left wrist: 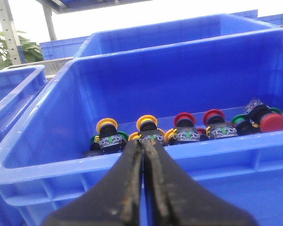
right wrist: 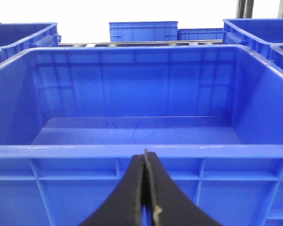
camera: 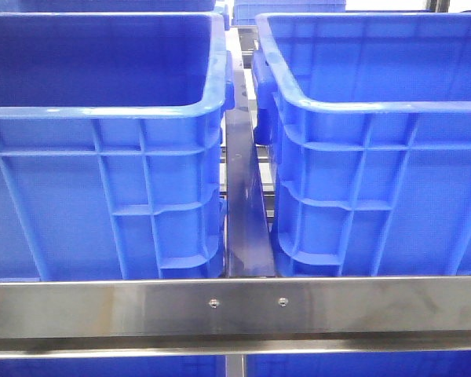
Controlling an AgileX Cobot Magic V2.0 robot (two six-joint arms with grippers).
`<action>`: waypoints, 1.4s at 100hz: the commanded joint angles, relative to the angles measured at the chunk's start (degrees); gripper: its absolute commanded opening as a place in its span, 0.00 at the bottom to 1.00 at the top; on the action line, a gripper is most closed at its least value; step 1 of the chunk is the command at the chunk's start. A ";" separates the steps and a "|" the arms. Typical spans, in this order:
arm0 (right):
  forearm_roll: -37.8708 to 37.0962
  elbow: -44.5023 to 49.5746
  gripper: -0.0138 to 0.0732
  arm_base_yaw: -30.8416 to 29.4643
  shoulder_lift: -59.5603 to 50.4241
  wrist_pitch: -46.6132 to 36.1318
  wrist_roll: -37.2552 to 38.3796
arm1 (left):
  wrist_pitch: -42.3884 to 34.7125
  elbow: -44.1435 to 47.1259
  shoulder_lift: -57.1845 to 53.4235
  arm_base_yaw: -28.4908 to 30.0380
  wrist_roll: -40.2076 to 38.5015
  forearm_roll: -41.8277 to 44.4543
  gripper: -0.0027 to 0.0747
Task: Pick red and yellow buttons and place in box
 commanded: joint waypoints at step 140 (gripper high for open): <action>-0.48 0.01 0.08 0.12 -1.25 -4.61 -0.21 | 48.78 -58.63 48.55 -0.32 2.86 -6.30 0.01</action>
